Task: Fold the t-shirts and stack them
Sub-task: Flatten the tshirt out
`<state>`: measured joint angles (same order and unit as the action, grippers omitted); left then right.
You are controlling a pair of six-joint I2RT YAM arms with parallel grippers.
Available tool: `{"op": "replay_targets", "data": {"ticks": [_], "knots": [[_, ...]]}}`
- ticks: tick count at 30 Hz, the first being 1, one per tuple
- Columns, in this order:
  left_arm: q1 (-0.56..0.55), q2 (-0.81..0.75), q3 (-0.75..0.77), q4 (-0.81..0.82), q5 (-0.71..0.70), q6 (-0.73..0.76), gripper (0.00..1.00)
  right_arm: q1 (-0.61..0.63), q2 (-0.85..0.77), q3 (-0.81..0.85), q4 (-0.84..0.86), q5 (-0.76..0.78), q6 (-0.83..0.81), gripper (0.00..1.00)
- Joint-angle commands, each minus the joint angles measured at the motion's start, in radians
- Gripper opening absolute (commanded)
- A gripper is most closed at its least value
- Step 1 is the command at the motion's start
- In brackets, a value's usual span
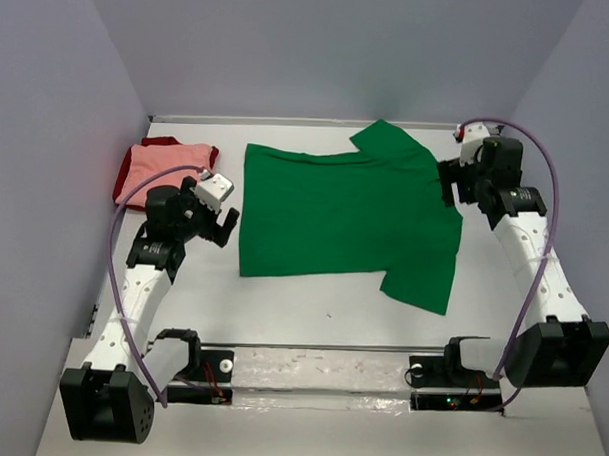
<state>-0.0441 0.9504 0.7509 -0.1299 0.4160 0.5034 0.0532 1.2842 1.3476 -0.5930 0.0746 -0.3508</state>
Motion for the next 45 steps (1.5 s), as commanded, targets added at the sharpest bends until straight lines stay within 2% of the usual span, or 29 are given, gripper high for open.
{"op": "replay_targets", "data": {"ticks": [1,7,10,12,13,15,16,19,23,27,31,38,45], "knots": [[-0.003,-0.071,-0.083,0.048,0.131,-0.066,0.99,-0.071,-0.006,-0.203,-0.039,0.056,0.1,0.85],[-0.003,-0.027,-0.053,0.023,0.237,-0.08,0.99,-0.101,-0.072,-0.317,-0.074,0.02,0.187,0.84],[-0.003,0.144,0.016,-0.014,0.3,-0.12,0.99,-0.11,-0.033,-0.315,-0.088,0.017,0.222,0.83],[-0.003,0.25,0.118,-0.086,0.337,-0.086,0.99,-0.121,0.003,-0.326,-0.088,0.013,0.222,0.81],[-0.003,0.363,0.163,-0.197,0.352,-0.062,0.99,-0.139,0.015,-0.329,-0.082,0.004,0.22,0.81],[-0.002,0.463,0.273,-0.319,0.404,0.027,0.99,-0.151,0.044,-0.331,-0.083,-0.021,0.217,0.79],[-0.002,0.538,0.304,-0.429,0.43,0.058,0.99,-0.151,0.078,-0.329,-0.082,-0.038,0.22,0.72],[0.003,0.603,0.352,-0.482,0.419,0.081,0.99,-0.162,0.147,-0.302,-0.091,-0.065,0.223,0.65],[0.003,0.603,0.35,-0.451,0.348,0.044,0.99,-0.181,0.214,-0.262,-0.093,-0.098,0.219,0.65],[0.0,0.648,0.428,-0.571,0.32,0.104,0.99,-0.217,0.288,-0.226,-0.097,-0.134,0.23,0.65],[-0.003,0.642,0.447,-0.616,0.256,0.165,0.99,-0.227,0.348,-0.203,-0.094,-0.136,0.234,0.59],[-0.003,0.524,0.357,-0.602,0.179,0.198,0.99,-0.273,0.446,-0.139,-0.079,-0.147,0.242,0.53],[-0.003,0.433,0.335,-0.59,0.15,0.195,0.99,-0.273,0.509,-0.08,-0.137,-0.219,0.236,0.45]]}}
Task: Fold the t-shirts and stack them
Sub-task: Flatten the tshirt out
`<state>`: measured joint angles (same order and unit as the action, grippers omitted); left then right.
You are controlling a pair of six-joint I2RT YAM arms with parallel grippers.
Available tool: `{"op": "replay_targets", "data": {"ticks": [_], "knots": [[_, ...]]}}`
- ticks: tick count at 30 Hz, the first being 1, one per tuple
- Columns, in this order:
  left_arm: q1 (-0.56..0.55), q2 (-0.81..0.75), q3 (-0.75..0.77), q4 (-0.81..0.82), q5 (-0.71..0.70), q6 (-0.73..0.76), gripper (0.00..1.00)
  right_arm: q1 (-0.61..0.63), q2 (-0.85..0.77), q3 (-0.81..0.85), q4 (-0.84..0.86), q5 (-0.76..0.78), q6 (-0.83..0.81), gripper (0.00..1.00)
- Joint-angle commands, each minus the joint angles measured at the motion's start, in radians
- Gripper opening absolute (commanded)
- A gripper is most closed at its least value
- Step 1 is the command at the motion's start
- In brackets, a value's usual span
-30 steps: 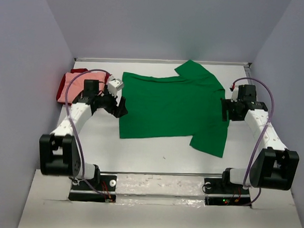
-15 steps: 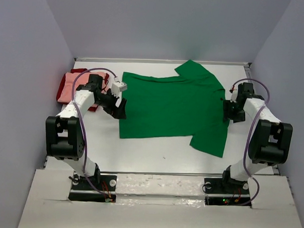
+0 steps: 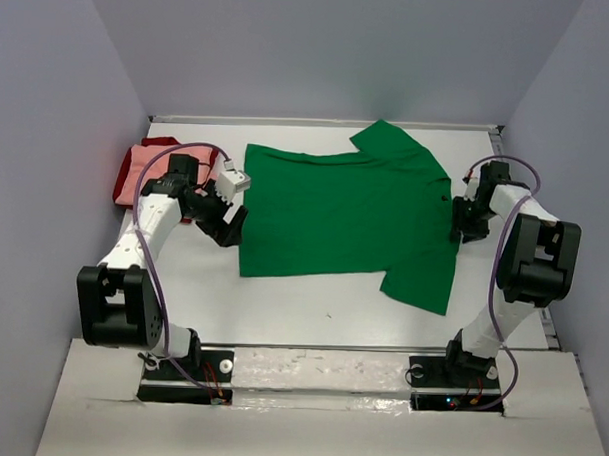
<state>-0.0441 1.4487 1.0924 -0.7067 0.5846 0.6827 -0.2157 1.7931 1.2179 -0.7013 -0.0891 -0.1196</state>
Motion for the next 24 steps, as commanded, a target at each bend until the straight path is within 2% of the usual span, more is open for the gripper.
{"op": "replay_targets", "data": {"ticks": [1,7,13,24], "knots": [[-0.003,-0.073,-0.005,-0.023,-0.017,0.018,0.99,-0.004,0.0,0.048,-0.039,-0.058,-0.002,0.44],[-0.003,-0.097,-0.02,-0.04,-0.042,0.057,0.99,-0.004,-0.001,0.016,-0.081,-0.089,-0.034,0.41],[-0.003,-0.113,-0.06,-0.011,-0.042,0.058,0.99,-0.004,-0.035,-0.047,-0.087,-0.049,-0.06,0.4],[-0.003,-0.109,-0.046,0.003,-0.037,0.046,0.99,-0.004,-0.09,-0.083,-0.119,0.0,-0.091,0.4]]}}
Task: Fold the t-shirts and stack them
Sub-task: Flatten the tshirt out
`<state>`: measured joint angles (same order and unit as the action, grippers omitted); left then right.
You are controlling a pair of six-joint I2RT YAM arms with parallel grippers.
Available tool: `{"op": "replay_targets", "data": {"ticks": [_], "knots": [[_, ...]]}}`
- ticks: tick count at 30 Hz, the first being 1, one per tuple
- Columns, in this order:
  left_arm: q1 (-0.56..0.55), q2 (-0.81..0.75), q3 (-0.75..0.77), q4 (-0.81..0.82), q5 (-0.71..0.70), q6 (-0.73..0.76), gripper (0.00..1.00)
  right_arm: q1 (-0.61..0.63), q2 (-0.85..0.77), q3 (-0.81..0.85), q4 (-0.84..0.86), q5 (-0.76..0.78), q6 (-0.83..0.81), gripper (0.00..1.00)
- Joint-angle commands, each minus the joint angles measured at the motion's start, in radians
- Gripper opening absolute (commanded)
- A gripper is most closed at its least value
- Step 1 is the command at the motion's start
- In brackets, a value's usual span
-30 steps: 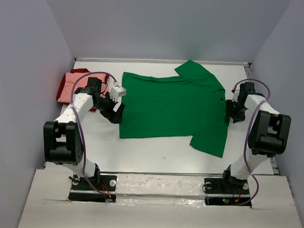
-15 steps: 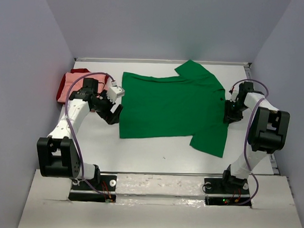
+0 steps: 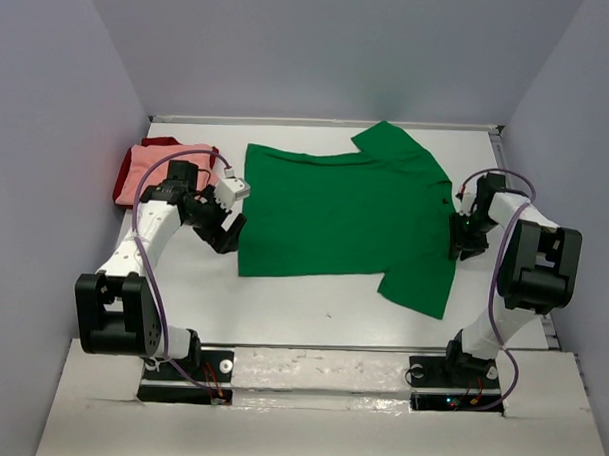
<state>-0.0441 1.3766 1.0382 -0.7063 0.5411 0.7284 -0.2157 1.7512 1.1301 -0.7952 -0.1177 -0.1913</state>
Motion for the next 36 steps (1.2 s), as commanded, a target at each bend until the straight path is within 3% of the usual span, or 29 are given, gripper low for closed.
{"op": "replay_targets", "data": {"ticks": [1,13,36], "knots": [[-0.003,-0.039,0.006,0.01,0.005,-0.003,0.99,-0.004,-0.059,0.016,-0.038,0.024,-0.022,0.42],[-0.003,-0.053,-0.004,0.027,-0.006,-0.011,0.99,-0.004,-0.134,-0.022,-0.124,0.032,-0.099,0.48],[-0.003,-0.079,-0.05,0.074,-0.03,-0.026,0.99,-0.004,0.036,0.005,-0.111,-0.066,-0.108,0.41]]}}
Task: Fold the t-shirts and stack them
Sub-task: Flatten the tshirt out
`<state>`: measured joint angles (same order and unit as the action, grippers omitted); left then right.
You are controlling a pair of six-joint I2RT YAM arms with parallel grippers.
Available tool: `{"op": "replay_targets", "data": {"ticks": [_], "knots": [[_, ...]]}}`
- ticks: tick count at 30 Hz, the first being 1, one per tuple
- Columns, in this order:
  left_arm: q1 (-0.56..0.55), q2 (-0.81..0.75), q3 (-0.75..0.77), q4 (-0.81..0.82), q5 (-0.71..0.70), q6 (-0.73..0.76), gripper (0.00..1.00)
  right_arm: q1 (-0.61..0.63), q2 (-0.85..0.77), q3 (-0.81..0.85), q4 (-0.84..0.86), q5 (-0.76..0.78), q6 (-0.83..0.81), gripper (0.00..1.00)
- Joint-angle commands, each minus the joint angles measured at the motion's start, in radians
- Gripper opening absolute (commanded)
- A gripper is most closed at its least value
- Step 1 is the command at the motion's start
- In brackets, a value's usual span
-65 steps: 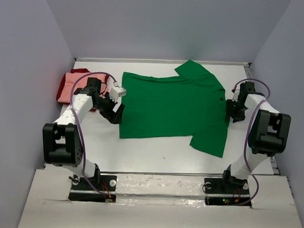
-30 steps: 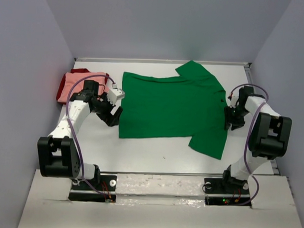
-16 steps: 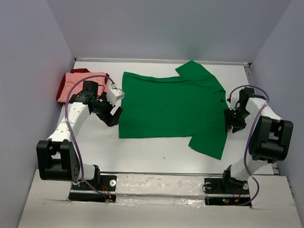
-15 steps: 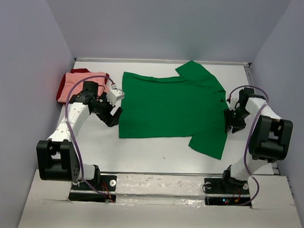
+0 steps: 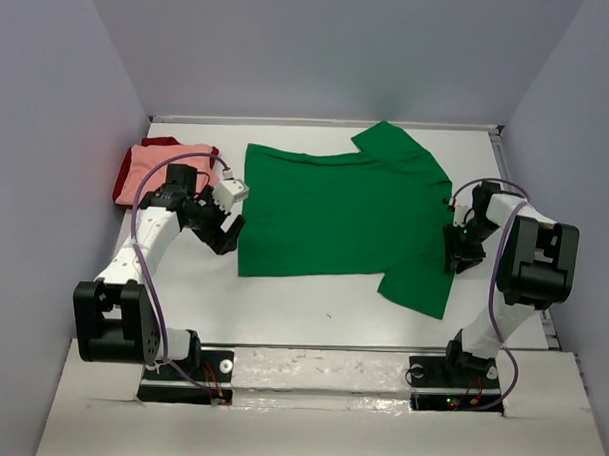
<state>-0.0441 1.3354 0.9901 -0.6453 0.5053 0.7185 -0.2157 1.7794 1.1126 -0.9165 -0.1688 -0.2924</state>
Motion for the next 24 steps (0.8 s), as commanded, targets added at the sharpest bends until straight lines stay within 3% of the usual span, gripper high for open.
{"op": "replay_targets", "data": {"ticks": [1,6,17,24], "knots": [[-0.003,-0.039,-0.005,0.016,0.007,-0.014,0.99,-0.004,0.012,0.023,0.011,-0.012,-0.008,0.41],[-0.005,-0.044,-0.018,0.027,0.007,-0.021,0.99,-0.004,0.04,0.027,0.025,-0.003,-0.016,0.38],[-0.013,-0.059,-0.004,0.015,0.035,-0.021,0.99,-0.004,0.031,0.058,-0.002,0.005,-0.042,0.01],[-0.048,-0.019,-0.01,-0.036,0.016,0.065,0.99,-0.004,0.002,0.078,-0.021,0.022,-0.05,0.0]]}}
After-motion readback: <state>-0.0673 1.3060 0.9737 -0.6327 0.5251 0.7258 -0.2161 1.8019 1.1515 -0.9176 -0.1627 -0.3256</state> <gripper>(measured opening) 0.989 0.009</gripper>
